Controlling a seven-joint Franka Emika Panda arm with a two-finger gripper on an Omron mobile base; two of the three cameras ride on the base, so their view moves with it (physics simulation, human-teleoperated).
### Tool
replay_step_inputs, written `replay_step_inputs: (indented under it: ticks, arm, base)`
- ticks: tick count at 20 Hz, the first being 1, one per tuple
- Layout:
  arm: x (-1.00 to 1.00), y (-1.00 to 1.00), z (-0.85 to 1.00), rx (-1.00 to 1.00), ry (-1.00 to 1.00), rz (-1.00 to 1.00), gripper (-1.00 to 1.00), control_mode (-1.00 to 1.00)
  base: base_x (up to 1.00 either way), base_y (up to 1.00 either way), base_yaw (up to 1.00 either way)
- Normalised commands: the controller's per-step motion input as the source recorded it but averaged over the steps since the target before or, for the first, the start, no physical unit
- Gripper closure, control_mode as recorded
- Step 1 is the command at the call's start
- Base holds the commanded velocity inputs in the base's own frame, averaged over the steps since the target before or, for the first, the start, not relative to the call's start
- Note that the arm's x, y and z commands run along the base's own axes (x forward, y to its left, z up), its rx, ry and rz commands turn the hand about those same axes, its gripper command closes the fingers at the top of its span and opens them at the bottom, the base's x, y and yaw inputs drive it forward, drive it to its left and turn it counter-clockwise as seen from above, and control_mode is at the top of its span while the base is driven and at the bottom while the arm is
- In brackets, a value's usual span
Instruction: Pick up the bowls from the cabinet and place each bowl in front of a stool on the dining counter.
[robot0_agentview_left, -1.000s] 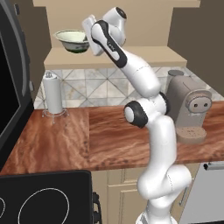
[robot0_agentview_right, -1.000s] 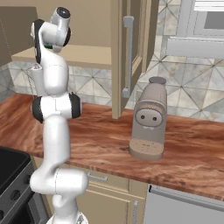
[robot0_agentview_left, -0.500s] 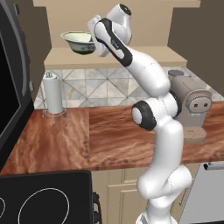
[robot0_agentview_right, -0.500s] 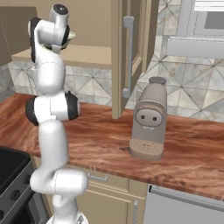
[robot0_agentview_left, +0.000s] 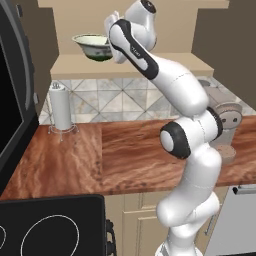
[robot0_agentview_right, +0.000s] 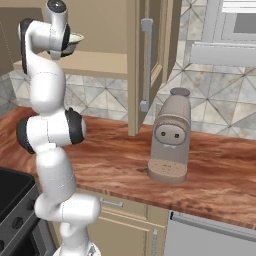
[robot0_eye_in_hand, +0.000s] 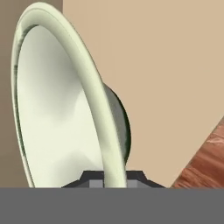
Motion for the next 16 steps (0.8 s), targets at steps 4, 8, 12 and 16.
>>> replay_step_inputs:
  ticks: [4,8,12,16]
  arm:
    - [-0.56,-0.01,0.40,0.00,0.00,-0.07,1.00,-1.00]
    - [-0.59,-0.07,0.27,0.00,0.00,-0.06,1.00,-1.00]
    - [-0.57,-0.24,0.05,0.00,0.00,-0.03,1.00,-1.00]
    - [-0.67,-0.25,0.00,0.00,0.00,0.00,1.00,-1.00]
  base:
    - [0.00,0.00,0.00]
    - [0.00,0.00,0.00]
    - [0.00,0.00,0.00]
    - [0.00,0.00,0.00]
